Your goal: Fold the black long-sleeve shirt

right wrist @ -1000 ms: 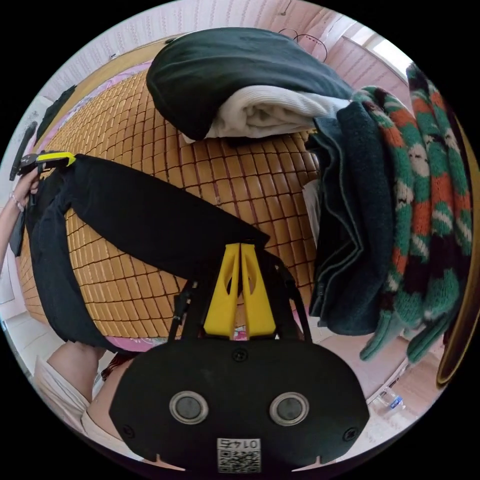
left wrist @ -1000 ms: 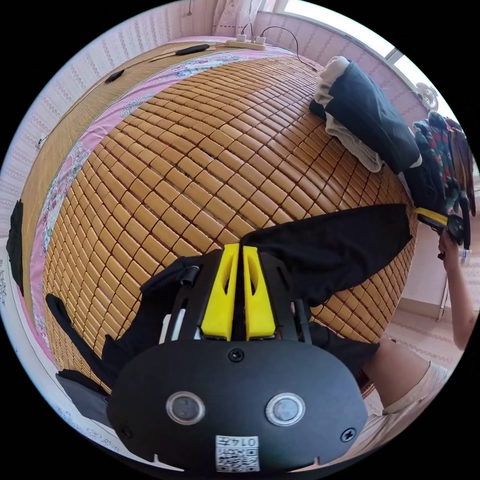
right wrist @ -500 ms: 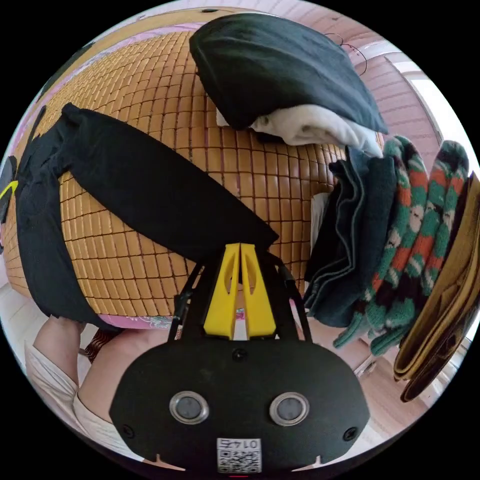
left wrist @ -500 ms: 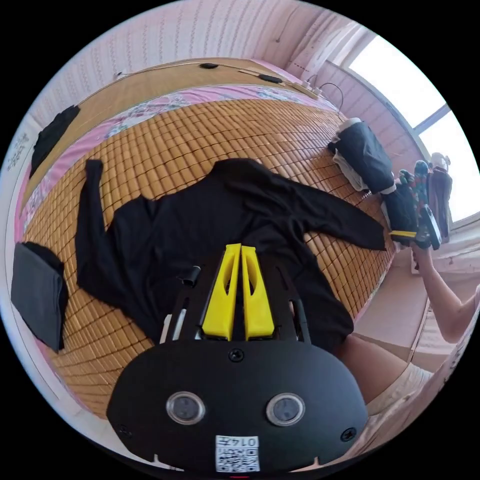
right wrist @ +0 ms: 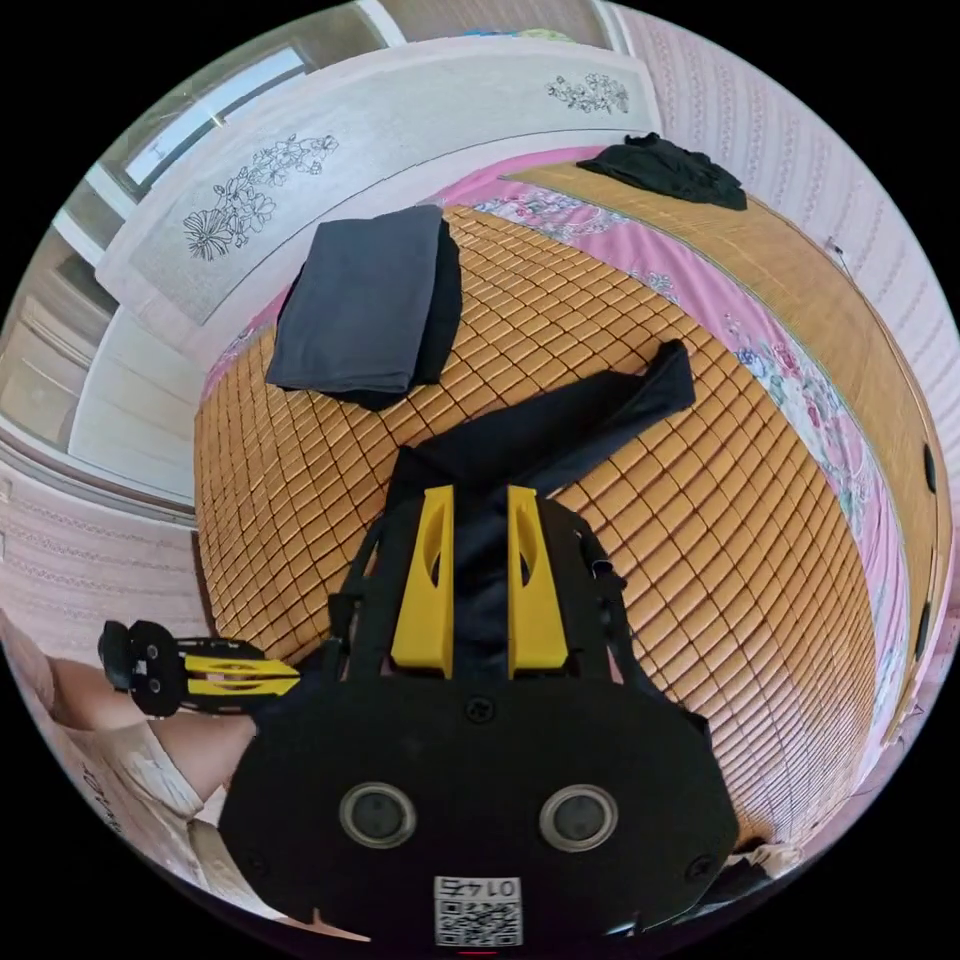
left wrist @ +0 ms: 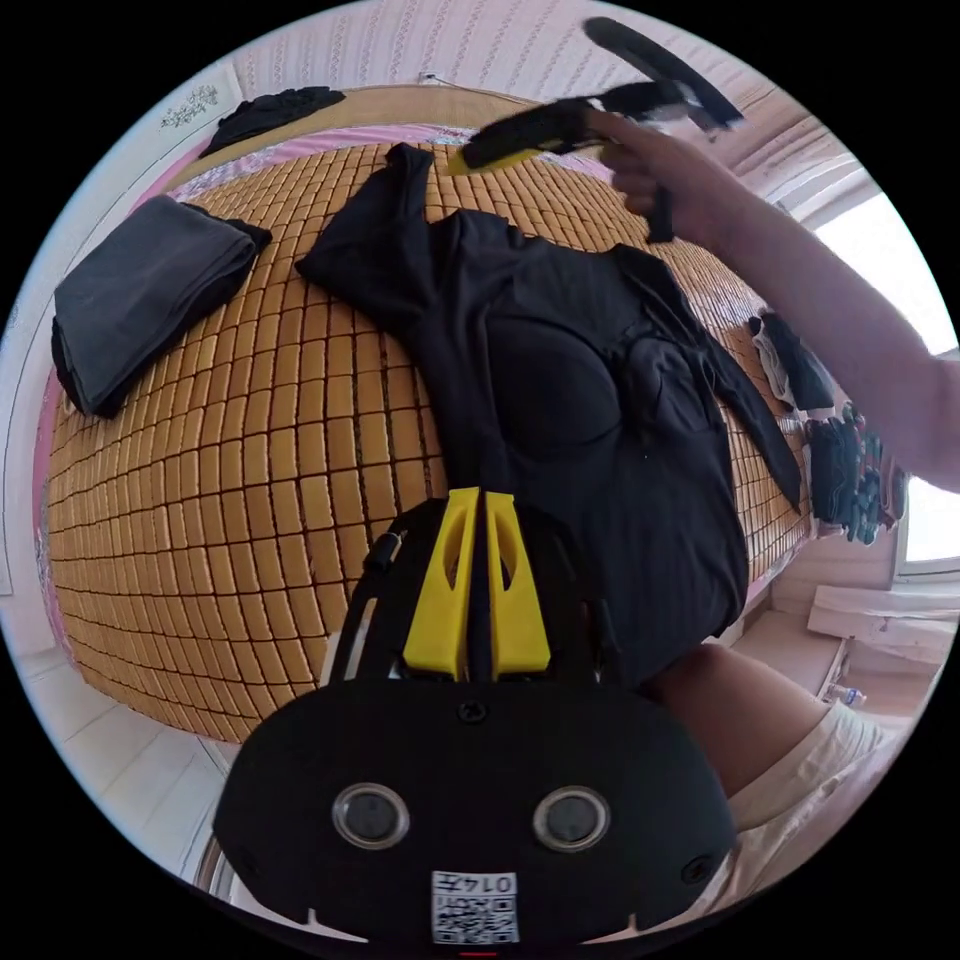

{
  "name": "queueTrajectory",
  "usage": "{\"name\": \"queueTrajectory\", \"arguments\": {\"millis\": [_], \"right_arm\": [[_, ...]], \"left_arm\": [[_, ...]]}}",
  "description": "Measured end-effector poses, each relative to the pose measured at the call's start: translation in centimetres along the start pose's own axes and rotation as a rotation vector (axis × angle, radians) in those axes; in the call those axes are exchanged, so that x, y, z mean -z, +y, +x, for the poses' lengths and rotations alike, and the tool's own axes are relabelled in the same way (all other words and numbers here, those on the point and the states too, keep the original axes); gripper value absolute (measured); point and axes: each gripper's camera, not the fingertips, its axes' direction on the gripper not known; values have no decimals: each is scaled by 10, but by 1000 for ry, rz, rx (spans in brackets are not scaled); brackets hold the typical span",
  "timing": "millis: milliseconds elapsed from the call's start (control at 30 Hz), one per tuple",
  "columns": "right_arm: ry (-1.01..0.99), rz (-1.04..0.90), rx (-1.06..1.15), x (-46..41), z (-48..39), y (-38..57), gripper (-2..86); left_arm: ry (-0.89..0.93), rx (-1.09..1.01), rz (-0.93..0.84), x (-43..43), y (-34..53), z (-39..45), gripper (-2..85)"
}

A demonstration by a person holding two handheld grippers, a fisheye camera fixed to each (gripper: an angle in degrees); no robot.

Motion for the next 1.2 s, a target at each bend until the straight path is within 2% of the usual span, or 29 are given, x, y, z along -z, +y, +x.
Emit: {"name": "queueTrajectory", "arguments": {"millis": [100, 167, 233, 267, 333, 500, 600, 667, 700, 800, 900, 1067, 1200], "right_arm": [[54, -87, -43, -73, -4, -46, 105], [113, -193, -114, -129, 3, -50, 70], [207, -121, -103, -137, -2, -40, 7], [187, -173, -77, -154, -2, -36, 2], [183, -144, -48, -158, -1, -23, -2], [-101, 37, 50, -106, 1, 36, -3], [-382, 86, 290, -64, -18, 73, -1], [-585, 40, 572, -42, -48, 98, 2], [-605, 28, 606, -40, -52, 102, 3], [-510, 0, 550, -66, -43, 112, 18], [-368, -95, 440, -118, -19, 120, 73], [-76, -228, 191, -209, 21, 148, 97], [-63, -272, 82, -268, 32, 157, 107]], "left_arm": [[43, 26, 11, 8, 17, -18, -3], [63, 22, -3, 10, 25, -28, -2], [91, 10, 2, 16, 31, -36, -2], [105, 10, 7, 22, 34, -42, -2], [126, 5, 21, 32, 41, -49, -2], [164, 13, 54, 64, 60, -69, 1], [196, 14, 111, 98, 81, -81, 1], [202, 8, 163, 133, 101, -91, 1], [207, 7, 172, 141, 107, -94, 1], [203, 31, 186, 180, 136, -109, 2], [175, 95, 162, 208, 163, -129, 4], [19, 240, 134, 245, 199, -184, 10], [-55, 319, 212, 271, 183, -232, 20]]}}
